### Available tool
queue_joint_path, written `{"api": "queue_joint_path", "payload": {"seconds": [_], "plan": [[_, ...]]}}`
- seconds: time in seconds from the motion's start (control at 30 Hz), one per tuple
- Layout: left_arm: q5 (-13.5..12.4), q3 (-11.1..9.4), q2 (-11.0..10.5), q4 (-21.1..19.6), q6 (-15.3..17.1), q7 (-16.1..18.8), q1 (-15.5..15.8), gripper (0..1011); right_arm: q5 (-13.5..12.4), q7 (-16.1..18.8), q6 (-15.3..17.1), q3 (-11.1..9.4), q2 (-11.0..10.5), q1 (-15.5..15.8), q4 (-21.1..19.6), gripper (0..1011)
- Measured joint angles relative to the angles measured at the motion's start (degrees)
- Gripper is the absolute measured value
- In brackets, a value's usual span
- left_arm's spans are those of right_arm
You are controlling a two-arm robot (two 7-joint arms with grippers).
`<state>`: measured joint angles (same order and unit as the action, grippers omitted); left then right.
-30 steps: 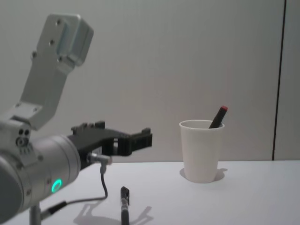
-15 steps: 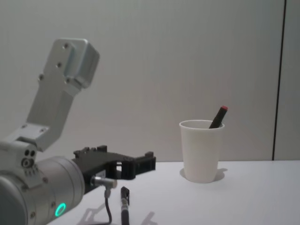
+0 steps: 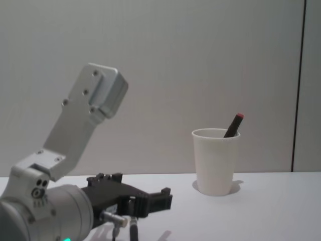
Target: Place the pen into the pen holder.
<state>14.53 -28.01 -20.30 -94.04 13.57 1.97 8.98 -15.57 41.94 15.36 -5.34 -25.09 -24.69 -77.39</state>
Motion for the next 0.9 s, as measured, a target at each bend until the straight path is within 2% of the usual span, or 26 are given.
{"api": "queue_joint_path", "payload": {"seconds": [0.33,0.9], "plan": [[-0.72,0.16,0.25,1.81,0.38,-0.31,0.05,1001,-0.01,0.03,0.06,0.0,-0.04,0.0,0.0,1001],[1.38,1.1,0.76,4.41,-0.03,0.36,-0.1,1001,-0.01,0.03,0.05,0.01,-0.04,0.0,0.01,1002]]}}
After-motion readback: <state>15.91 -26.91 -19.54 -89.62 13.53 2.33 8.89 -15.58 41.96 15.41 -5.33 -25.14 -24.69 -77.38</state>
